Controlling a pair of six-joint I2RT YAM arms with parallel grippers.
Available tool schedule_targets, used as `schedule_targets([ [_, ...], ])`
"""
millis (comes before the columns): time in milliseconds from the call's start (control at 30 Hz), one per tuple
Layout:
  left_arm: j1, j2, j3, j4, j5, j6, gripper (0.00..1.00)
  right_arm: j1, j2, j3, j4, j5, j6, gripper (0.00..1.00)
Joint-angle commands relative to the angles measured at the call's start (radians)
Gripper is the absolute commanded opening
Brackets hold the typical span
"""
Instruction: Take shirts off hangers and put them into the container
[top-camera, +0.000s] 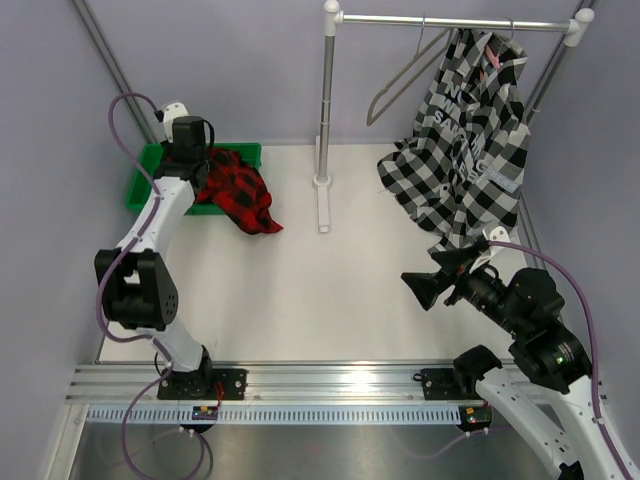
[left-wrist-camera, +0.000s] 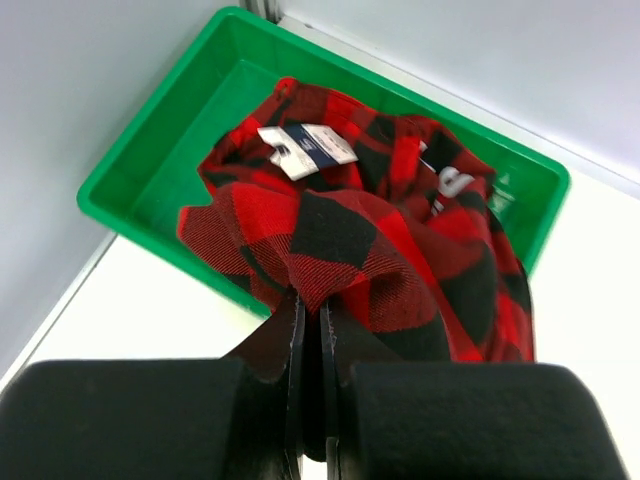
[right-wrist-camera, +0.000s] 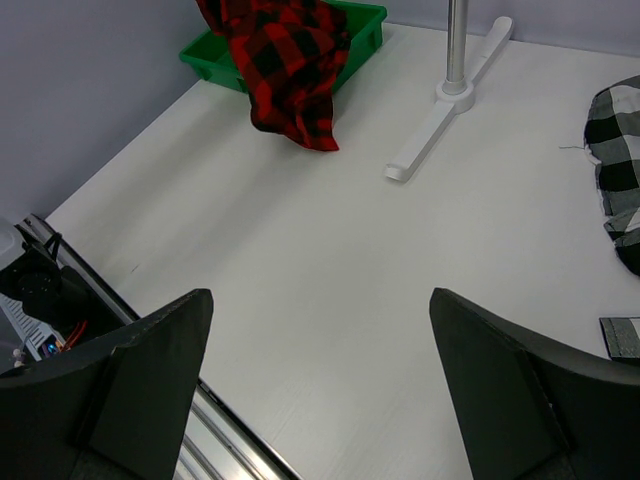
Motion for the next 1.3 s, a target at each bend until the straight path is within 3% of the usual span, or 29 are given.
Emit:
schedule_targets([
  [0,0.043,0.084,0.099,0.095,-0.015,0.019,0.0,0.003,0.006,-0.009,0.015,-0.006,-0.011,0.99],
  [400,0.178,0.435,0.321,0.064,0.05,0.01,0.0,0.003,0.064,-0.006,0.018,0.0,-0.023,0.99],
  [633,0.231,0.587,0.421,-0.054,0.103,0.004,0.02,0.003,0.09,-0.004,0.024,0.002,-0.025,0.99],
  [733,0.239,0.624,0.474,-0.082,0.134,-0.001,0.11,0.003,0.092,-0.004,0.022,0.003,-0.026,0.99],
  [867,0.239,0.592,0.451,-0.068,0.155,-0.002,0.32,0.003,0.082,-0.006,0.021,0.005,-0.025,0.99],
  [1000,0.239,0.511,0.44,-0.068,0.171,-0.005,0.57,0.003,0.081,-0.004,0.021,-0.006,-0.025,0.99],
  [1267,0.23,0.288,0.342,-0.057,0.238,-0.05,0.85,0.002,0.041,-0.006,0.027,-0.014,-0.014,1.0],
])
